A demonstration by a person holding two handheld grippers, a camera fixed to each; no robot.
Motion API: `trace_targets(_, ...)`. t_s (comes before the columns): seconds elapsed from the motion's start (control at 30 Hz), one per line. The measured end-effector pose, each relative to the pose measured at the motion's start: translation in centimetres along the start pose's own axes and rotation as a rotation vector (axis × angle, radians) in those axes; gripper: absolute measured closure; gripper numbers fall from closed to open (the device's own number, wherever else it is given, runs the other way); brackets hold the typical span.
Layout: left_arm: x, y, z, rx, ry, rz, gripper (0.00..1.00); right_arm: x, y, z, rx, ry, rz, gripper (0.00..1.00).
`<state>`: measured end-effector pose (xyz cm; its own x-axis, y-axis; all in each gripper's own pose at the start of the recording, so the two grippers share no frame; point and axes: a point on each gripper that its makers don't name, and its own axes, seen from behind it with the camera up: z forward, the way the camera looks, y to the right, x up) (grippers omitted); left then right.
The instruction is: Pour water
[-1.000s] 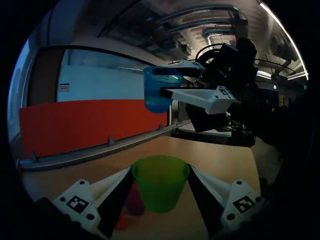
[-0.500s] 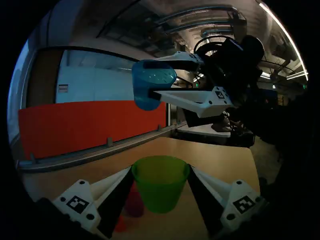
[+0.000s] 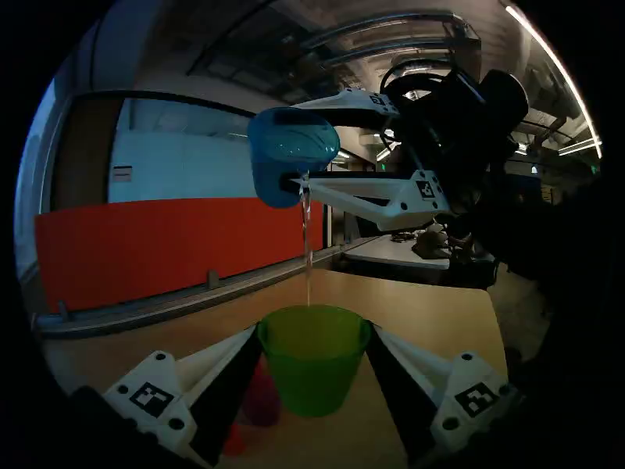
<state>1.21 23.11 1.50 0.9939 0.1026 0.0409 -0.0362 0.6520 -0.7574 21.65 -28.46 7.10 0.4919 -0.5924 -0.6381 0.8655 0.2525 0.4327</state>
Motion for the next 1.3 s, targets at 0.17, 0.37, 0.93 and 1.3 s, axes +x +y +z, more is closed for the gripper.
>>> trace_targets(0.17, 0.0, 0.1, 0.0, -0.002, 0.0, 0.002, 0.1, -0.2, 0.3, 0.2, -0.003, -0.005, -0.031, 0.08)
trace_targets(0.37, -0.1, 0.0, 0.1, 0.0, -0.002, 0.002, 0.1, -0.3, 0.6, 0.2, -0.009, -0.005, -0.059, 0.08)
trace_targets(0.93, -0.4, -0.1, 0.2, -0.004, -0.006, 0.005, 0.11, -0.5, 0.9, 0.8, -0.022, -0.013, -0.14, 0.08)
trace_targets(1.3, -0.5, -0.3, 0.4, -0.003, -0.013, 0.01, 0.11, -0.3, 1.4, 1.0, -0.035, -0.014, -0.188, 0.08)
